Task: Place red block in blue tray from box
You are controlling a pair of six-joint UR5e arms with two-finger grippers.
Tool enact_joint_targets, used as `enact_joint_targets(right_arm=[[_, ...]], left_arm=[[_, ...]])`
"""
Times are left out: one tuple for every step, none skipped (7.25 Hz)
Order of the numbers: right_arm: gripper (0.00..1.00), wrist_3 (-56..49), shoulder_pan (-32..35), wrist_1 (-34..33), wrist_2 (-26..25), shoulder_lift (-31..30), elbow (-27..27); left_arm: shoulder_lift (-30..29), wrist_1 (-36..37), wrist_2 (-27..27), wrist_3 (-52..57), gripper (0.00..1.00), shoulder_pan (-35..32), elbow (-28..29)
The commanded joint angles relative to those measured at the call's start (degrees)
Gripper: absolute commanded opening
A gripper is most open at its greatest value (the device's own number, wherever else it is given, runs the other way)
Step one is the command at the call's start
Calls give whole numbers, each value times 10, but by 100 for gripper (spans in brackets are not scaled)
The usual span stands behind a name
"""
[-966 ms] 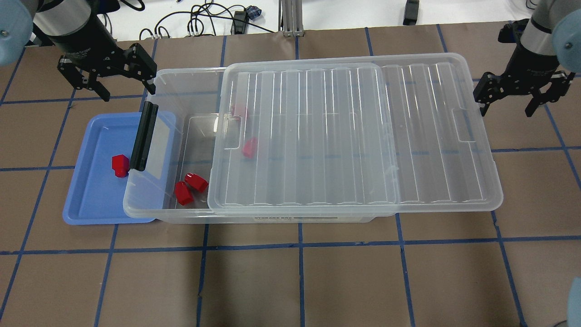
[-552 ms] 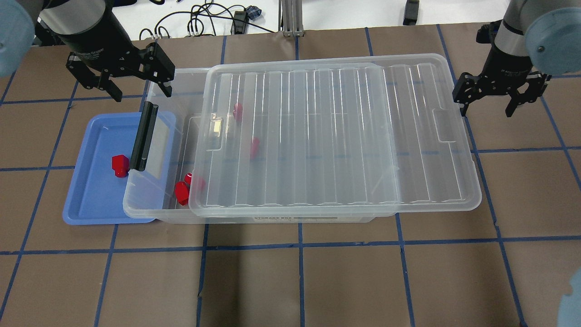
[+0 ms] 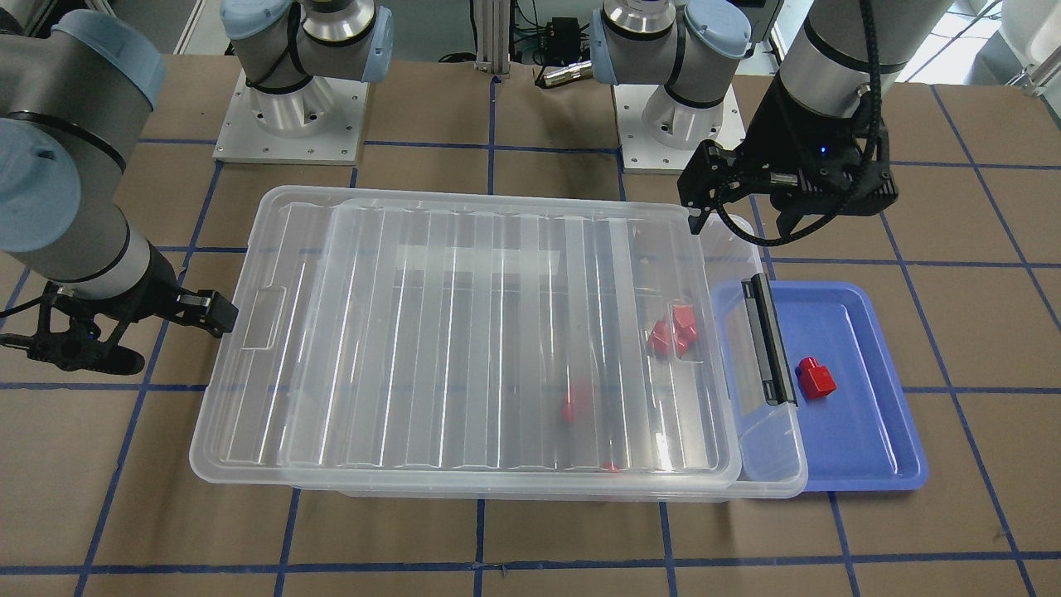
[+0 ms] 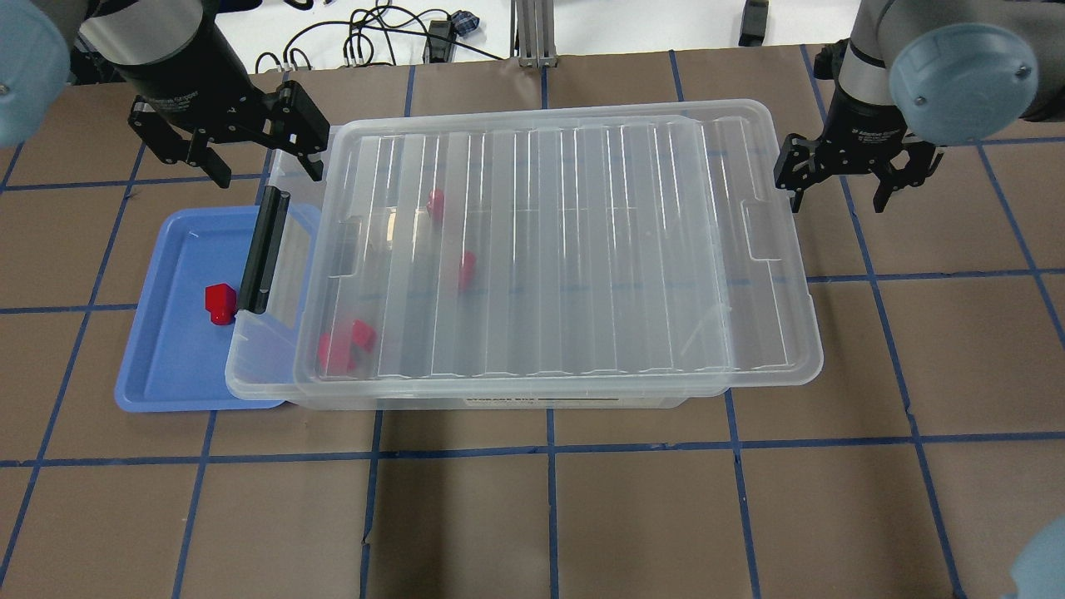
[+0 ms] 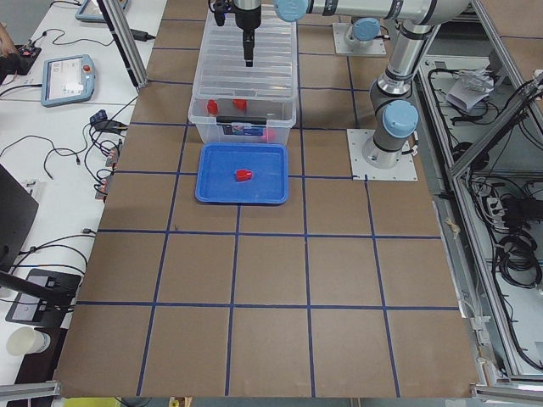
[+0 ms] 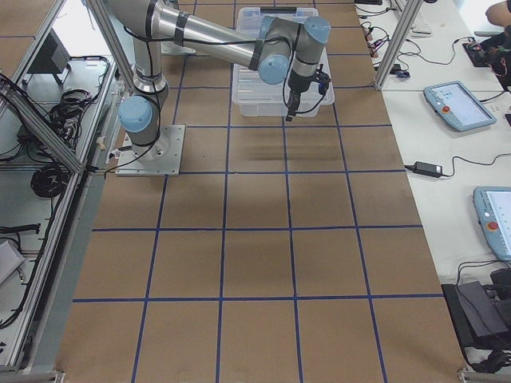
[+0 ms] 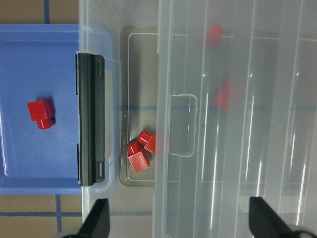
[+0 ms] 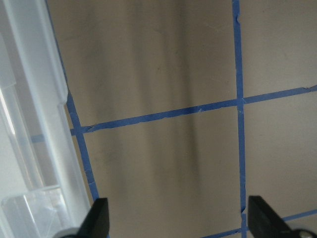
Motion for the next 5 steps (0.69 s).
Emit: enact_joint_targets(right_arm=[[100, 3, 17, -1, 13, 0, 0], [100, 15, 20, -1, 14, 0, 0], [100, 16, 20, 0, 19, -2, 0], [100, 16, 21, 0, 21, -3, -3], [100, 16, 26, 2, 21, -2, -3]], left_arm=[[12, 3, 27, 4, 100, 0, -8], [12, 6, 22, 4, 100, 0, -16], [13, 11, 21, 5, 100, -1, -15], [21, 11, 21, 5, 100, -1, -15], [26, 11, 22, 5, 100, -1, -15]])
